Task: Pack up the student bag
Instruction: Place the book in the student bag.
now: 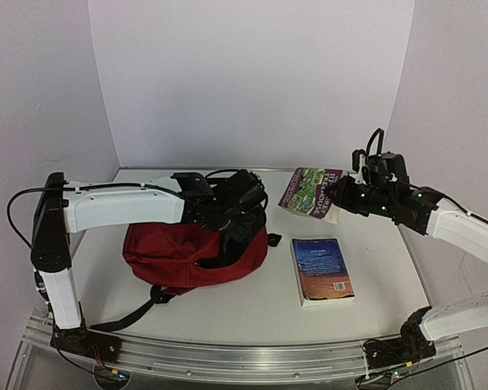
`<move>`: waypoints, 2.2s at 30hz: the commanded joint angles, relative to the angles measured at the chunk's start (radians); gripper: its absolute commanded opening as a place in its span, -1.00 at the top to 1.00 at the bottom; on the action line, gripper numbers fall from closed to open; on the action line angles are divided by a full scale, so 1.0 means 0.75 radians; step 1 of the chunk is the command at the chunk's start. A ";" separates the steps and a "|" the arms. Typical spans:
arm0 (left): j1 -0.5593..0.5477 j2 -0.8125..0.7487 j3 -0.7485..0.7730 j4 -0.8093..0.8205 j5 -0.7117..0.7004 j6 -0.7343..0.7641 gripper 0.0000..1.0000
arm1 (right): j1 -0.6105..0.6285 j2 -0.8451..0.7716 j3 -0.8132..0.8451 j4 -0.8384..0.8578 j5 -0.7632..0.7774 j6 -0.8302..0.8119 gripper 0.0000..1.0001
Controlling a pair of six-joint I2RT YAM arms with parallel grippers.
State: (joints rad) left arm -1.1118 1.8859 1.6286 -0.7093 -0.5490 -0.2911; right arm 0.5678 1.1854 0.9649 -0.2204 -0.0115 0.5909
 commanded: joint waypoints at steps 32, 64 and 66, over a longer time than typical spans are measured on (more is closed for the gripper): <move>0.193 -0.953 -0.462 0.378 0.289 -0.029 1.00 | 0.142 0.463 0.123 0.642 -0.801 0.521 1.00; 0.336 -0.963 -0.552 0.428 0.410 -0.271 1.00 | 0.324 1.185 0.604 0.688 -0.530 0.383 -0.09; 0.339 -0.972 -0.558 0.427 0.411 -0.273 1.00 | 0.324 1.151 0.565 0.677 -0.507 0.379 -0.25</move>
State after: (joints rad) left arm -0.8671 1.2161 1.2078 -0.5024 -0.2382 -0.4679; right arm 0.8095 2.1430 1.4204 0.3222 -0.4557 0.9326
